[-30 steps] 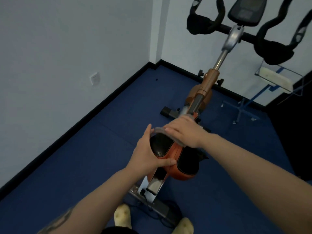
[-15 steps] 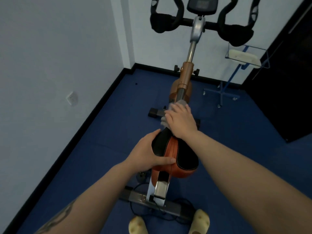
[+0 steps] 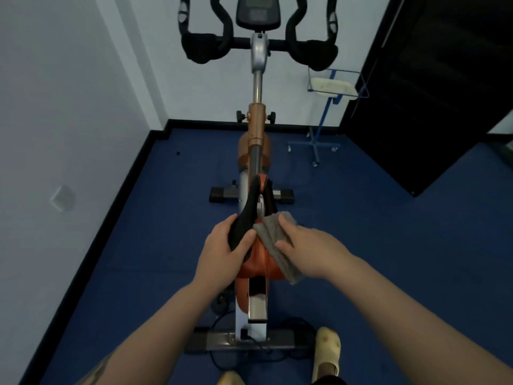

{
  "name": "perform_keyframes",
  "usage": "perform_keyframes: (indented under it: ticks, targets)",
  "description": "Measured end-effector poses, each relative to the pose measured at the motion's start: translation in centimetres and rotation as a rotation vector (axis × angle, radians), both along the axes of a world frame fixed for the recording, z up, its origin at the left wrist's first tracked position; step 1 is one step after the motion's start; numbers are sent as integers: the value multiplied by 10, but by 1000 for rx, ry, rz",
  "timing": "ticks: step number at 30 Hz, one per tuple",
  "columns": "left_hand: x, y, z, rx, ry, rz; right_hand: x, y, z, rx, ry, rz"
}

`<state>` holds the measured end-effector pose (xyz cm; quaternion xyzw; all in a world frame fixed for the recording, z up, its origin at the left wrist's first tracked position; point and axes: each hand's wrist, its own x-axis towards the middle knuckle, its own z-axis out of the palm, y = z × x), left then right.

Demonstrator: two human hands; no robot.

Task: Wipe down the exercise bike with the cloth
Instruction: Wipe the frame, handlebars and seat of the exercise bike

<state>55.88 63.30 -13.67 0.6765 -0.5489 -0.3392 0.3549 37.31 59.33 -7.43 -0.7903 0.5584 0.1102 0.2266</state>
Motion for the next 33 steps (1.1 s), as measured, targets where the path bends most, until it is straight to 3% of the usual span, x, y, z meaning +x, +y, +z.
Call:
perform_keyframes:
  ticks: [2, 4, 8, 11, 14, 17, 20, 26, 30, 33]
  targets:
    - [-2, -6, 6, 41, 64, 79, 12, -2, 3, -56, 175, 29]
    - [-8, -17, 13, 84, 64, 181, 26, -12, 5, -82, 228, 24]
    - [-17, -23, 15, 78, -113, 243, 29, -6, -3, -94, 113, -54]
    - [-15, -24, 12, 88, -116, 247, 19, 20, -15, -164, 134, -95]
    - [-14, -28, 12, 100, -151, 235, 21, 6, -13, -73, 41, -219]
    - [-13, -25, 10, 106, -114, 235, 30, 2, -9, -42, 80, -293]
    - [-12, -24, 9, 105, -101, 236, 32, 40, -19, -212, 115, -195]
    - [-13, -26, 12, 93, -125, 229, 27, -4, -20, -81, -147, -451]
    - [-13, -23, 10, 91, -104, 241, 39, 47, -40, -468, -185, -356]
    - [-13, -26, 10, 86, -95, 245, 32, 51, -46, -605, -393, -273]
